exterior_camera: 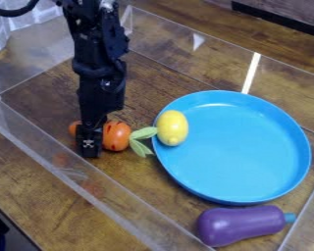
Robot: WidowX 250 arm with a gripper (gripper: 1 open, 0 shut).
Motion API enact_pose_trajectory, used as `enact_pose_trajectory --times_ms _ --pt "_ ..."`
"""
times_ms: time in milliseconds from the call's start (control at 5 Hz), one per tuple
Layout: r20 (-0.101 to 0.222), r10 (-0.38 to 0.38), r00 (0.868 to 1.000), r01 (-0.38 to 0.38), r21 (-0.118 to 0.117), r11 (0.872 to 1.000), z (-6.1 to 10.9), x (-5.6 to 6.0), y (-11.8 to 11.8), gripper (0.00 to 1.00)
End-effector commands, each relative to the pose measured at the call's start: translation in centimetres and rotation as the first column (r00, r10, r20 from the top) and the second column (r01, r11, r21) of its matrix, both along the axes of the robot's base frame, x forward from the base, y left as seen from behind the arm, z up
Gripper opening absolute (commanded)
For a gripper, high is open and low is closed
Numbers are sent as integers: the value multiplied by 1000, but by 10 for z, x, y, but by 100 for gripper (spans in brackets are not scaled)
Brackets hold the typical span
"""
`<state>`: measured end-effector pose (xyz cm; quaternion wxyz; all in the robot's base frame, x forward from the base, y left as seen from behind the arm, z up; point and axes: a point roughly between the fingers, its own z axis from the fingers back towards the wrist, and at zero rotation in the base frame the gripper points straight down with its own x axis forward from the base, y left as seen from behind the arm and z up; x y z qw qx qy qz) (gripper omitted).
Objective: Put the carrot on the blue tray
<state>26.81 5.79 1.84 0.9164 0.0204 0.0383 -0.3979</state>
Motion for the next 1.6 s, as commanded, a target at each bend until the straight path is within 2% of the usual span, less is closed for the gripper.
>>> enact_pose_trajectory --times_ms 0,200,400,600,1000,1400 --pt "23 18 1000 -18 -1 1000 5 6 6 100" --pt "26 21 999 -21 -3 1000 6 7 7 100" --pt "24 18 1000 -18 -5 1000 6 9 6 0" --pt "25 7 1000 -7 2 1000 5 10 5 0" --pt "29 -16 999 15 36 999 21 13 2 0" --pt "33 -37 999 35 59 998 30 14 -1 0"
